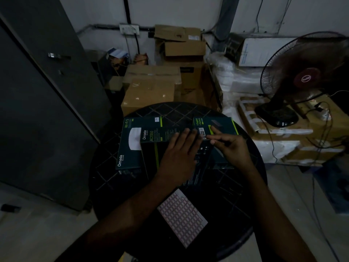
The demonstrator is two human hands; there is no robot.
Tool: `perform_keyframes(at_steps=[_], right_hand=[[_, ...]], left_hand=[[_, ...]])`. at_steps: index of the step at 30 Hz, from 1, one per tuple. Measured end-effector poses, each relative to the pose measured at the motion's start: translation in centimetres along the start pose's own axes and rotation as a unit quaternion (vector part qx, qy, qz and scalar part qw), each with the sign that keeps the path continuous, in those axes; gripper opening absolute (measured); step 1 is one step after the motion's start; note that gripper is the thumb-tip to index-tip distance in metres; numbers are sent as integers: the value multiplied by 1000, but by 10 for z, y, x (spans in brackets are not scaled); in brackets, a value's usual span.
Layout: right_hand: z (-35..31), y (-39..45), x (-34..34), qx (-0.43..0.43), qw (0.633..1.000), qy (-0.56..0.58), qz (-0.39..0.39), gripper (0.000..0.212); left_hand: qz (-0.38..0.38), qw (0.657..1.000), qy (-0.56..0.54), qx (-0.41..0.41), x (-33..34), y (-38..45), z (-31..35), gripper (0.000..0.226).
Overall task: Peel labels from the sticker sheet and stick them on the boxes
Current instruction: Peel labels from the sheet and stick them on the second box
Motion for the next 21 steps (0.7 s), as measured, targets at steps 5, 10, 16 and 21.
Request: perform_keyframes(at_steps=[5, 10, 16, 21], right_hand=[[-1, -7, 0, -7, 997, -57, 51, 27], [-4, -12, 8, -17, 992, -87, 92, 20], [-2, -21, 25, -6, 984, -92, 155, 26], [0, -48, 59, 41, 980, -176, 81, 88]], left_hand=[[23, 999, -17, 23, -1, 9, 4, 74], [79, 992, -89, 30, -12, 0, -48, 51], [137, 979, -151, -20, -28, -22, -105, 27], [147, 970, -187, -45, -29, -24, -107, 22]])
Point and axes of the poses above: each hand's wrist, its own y-axis towards the middle knuckle, its own x-axis out of the palm, z = x × y, the point moved 2 cm from there along y, towards the middle knuckle, and after that the axes turned 6 degrees about -x, right-handed, at the moved point
